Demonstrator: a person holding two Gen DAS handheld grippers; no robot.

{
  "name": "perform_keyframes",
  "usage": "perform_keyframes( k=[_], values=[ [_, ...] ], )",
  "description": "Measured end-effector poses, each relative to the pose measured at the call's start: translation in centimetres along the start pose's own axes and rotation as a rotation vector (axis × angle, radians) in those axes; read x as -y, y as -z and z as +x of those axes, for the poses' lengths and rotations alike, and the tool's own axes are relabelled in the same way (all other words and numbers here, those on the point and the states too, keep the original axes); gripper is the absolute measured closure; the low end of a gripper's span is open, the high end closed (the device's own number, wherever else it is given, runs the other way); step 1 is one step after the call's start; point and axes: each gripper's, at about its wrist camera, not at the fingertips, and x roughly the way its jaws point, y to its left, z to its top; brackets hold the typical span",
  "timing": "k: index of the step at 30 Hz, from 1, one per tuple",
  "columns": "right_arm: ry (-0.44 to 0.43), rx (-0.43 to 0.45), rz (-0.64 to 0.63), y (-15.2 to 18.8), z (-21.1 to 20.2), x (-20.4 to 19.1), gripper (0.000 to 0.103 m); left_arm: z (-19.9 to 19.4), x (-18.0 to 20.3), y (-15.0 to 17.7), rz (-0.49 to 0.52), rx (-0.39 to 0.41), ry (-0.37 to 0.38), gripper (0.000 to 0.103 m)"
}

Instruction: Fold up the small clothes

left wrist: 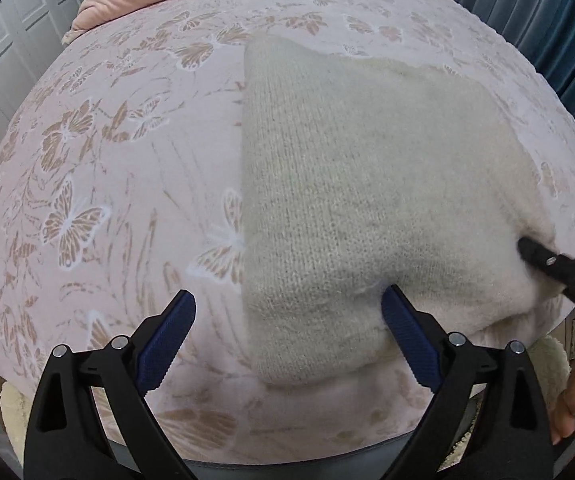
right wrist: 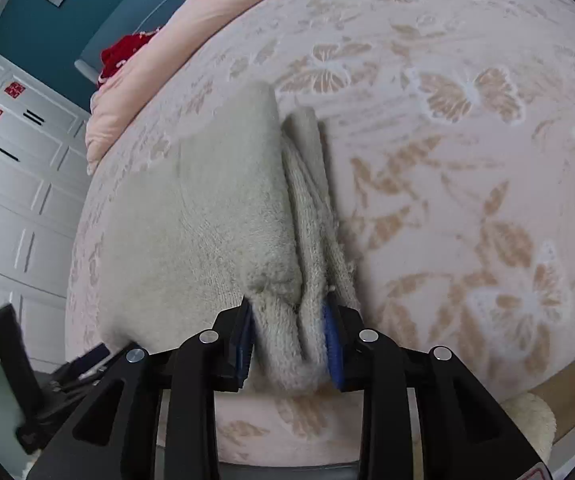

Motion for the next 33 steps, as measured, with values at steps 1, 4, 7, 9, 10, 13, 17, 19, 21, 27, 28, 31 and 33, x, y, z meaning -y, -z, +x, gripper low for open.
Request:
perform_keyframes(
  k=[1,4,7,9,10,13,17,19,21,27,28,31,33],
  values=[
    [0.030,0.039,-0.003,-0.2,-1.3,-0.6,0.068,0.1,-0.1,0.2,0.002,0.001,-0.002,0.011],
    [0.079,0.135,-0.121,-1.0,-4.7,-4.5,0.068,-0.7,-1.1,0.5,-0.026,0.004,0.045,0.011],
    [-0.049,0.096,-0.250,-2.0,-4.7,-10.0,0.068,-1.8,-2.9,0.8,-0.075,0.019,0.064,0.011],
    [-0.122,0.044,-0.326,-2.3,-2.8,-13.8,0.069,-2.4,-4.3,1.1,-0.111,0.022,0.057,0.011],
    [-0.139,0.014,-0.357,-2.3,-1.3,-15.3,0.069,-2.6,-4.9,1.2,-0.122,0.020,0.048,0.011],
    [-0.083,-0.185,-0.434,-0.2,6.6,-18.3,0.068,-3.1,-6.4,1.5,-0.141,0.017,0.016,0.011],
    [0.026,-0.253,-0.531,2.4,11.2,-19.8,0.068,-3.6,-8.0,1.9,-0.146,0.021,-0.027,0.011],
    [-0.019,-0.189,-0.485,1.5,7.5,-20.2,0.071,-3.7,-8.5,1.9,-0.150,0.015,-0.022,0.011],
    [-0.045,-0.107,-0.445,1.0,3.6,-18.8,0.075,-3.7,-8.8,1.9,-0.154,0.017,-0.027,0.010],
    [0.181,-0.076,-0.134,1.3,2.2,-5.7,0.087,-3.2,-7.4,1.5,-0.124,0.017,0.003,0.010],
    [0.167,-0.112,-0.098,1.8,3.3,-3.8,0.096,-3.2,-7.0,1.4,-0.116,0.021,0.001,0.010],
    [0.063,-0.106,-0.030,1.8,2.8,-2.4,0.096,-2.9,-5.9,1.2,-0.106,0.008,0.014,0.010],
    [0.045,-0.055,-0.039,0.9,0.8,-3.4,0.090,-3.1,-5.4,1.2,-0.087,0.008,0.015,0.010]
  ],
)
